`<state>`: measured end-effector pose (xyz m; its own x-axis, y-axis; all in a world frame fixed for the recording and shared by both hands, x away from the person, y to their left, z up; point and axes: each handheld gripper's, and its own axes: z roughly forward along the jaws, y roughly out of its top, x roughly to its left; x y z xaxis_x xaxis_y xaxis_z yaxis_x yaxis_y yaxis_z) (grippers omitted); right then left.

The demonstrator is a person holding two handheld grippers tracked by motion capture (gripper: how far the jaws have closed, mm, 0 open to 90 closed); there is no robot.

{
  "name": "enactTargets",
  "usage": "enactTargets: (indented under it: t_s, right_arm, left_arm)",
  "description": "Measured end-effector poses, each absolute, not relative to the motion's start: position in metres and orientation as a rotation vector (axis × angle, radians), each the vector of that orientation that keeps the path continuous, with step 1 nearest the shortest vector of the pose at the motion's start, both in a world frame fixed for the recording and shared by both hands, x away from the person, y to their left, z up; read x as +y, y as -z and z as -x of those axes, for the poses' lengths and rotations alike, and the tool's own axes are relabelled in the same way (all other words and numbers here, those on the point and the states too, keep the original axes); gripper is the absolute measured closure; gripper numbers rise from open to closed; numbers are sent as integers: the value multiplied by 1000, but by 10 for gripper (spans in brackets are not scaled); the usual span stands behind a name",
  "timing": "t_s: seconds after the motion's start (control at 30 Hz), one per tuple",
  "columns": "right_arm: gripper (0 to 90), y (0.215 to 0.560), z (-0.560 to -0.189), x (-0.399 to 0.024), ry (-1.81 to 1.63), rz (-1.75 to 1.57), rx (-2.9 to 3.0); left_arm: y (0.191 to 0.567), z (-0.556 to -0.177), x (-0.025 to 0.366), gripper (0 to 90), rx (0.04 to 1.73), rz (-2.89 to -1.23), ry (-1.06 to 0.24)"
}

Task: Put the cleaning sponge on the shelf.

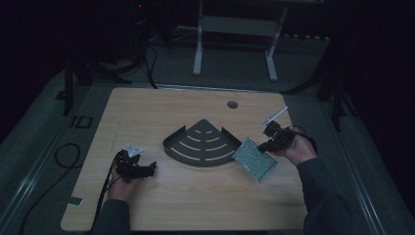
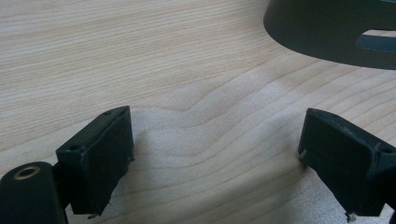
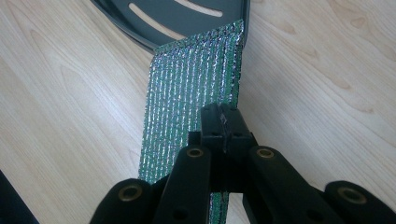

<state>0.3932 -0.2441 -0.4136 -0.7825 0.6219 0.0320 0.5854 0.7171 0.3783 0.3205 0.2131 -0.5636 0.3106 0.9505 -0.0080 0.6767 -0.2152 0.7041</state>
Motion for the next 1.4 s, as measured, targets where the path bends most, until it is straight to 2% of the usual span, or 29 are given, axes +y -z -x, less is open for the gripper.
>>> enactTargets:
  t_s: [1.4]
  right_arm:
    - [898,403,-416,-218,-597,-976,2813]
  left_arm:
    - [564,-321,213,105,1437,-1974,-583]
